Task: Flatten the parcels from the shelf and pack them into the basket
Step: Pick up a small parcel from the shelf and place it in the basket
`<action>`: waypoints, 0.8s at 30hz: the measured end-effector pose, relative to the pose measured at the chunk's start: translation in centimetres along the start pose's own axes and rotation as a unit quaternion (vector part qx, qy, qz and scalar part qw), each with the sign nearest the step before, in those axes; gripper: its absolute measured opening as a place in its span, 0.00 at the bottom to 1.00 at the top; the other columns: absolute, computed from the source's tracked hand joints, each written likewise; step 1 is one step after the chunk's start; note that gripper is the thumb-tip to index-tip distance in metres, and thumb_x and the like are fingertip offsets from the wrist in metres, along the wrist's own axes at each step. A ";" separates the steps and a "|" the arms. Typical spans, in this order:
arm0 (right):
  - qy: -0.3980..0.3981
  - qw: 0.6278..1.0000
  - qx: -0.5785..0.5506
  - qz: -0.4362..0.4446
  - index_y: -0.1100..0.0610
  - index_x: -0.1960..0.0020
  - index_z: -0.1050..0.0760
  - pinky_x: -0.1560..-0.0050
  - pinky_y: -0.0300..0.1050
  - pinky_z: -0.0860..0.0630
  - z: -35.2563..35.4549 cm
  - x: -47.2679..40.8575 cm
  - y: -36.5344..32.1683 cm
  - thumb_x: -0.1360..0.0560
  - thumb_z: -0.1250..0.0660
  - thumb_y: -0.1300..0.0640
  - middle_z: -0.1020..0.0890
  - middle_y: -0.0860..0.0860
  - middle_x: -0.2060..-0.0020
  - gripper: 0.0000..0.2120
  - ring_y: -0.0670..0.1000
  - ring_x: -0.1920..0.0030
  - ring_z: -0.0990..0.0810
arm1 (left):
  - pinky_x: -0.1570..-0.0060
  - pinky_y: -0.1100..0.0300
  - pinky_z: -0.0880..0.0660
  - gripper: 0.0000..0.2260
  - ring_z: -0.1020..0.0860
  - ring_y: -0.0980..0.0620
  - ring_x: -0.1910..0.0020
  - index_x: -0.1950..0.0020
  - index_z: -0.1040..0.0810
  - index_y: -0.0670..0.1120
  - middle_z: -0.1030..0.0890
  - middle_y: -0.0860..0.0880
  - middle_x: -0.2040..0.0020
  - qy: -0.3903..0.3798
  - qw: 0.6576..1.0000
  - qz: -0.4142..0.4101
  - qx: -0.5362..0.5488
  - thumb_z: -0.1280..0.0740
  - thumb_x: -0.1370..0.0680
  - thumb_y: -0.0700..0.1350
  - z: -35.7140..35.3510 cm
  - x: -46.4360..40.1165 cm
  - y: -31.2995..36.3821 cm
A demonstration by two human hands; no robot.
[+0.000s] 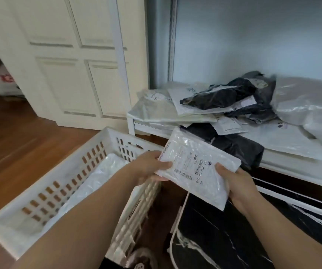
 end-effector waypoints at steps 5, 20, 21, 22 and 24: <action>-0.053 0.993 0.085 0.065 0.54 0.54 0.19 0.54 0.44 0.21 -9.5 -1.4 -1.0 0.23 0.31 0.60 0.15 0.50 0.56 0.04 0.50 0.55 0.17 | 0.58 0.55 0.17 0.06 0.16 0.48 0.54 0.46 0.23 0.40 0.16 0.43 0.51 0.150 0.974 -0.003 0.172 0.33 0.23 0.35 9.7 -0.2 -2.2; -0.124 0.666 0.714 0.178 0.57 0.26 0.40 0.27 0.57 0.40 -22.6 -9.7 7.1 0.24 0.38 0.38 0.42 0.56 0.26 0.34 0.58 0.24 0.45 | 0.54 0.43 0.19 0.12 0.20 0.38 0.54 0.44 0.25 0.38 0.22 0.39 0.55 0.424 0.886 0.184 0.033 0.40 0.25 0.31 24.2 -6.5 -17.8; -0.128 0.633 0.744 0.172 0.59 0.23 0.47 0.25 0.58 0.49 -23.2 -10.4 8.0 0.23 0.43 0.36 0.50 0.57 0.22 0.38 0.58 0.23 0.54 | 0.53 0.44 0.19 0.11 0.20 0.38 0.53 0.44 0.25 0.39 0.22 0.40 0.55 0.423 0.885 0.196 -0.008 0.41 0.25 0.32 23.9 -7.3 -18.4; -0.128 0.613 0.761 0.172 0.60 0.21 0.54 0.24 0.58 0.56 -23.6 -10.9 8.2 0.22 0.47 0.35 0.57 0.58 0.22 0.40 0.58 0.23 0.61 | 0.54 0.48 0.19 0.12 0.21 0.39 0.53 0.44 0.25 0.40 0.22 0.40 0.54 0.414 0.888 0.196 -0.048 0.42 0.24 0.33 23.3 -8.1 -18.3; -0.145 0.566 0.789 0.189 0.61 0.21 0.62 0.25 0.57 0.64 -24.5 -11.8 9.2 0.21 0.52 0.35 0.64 0.60 0.24 0.40 0.59 0.24 0.69 | 0.57 0.51 0.20 0.14 0.21 0.41 0.53 0.41 0.24 0.40 0.23 0.41 0.51 0.391 0.898 0.177 -0.099 0.44 0.23 0.34 22.0 -10.2 -18.1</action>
Point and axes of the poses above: each hand's wrist, its own x-axis away from the middle knuckle, its own z-axis out of the back of the hand, y = z × x, the point moved 6 cm from there along -x, towards the middle knuckle
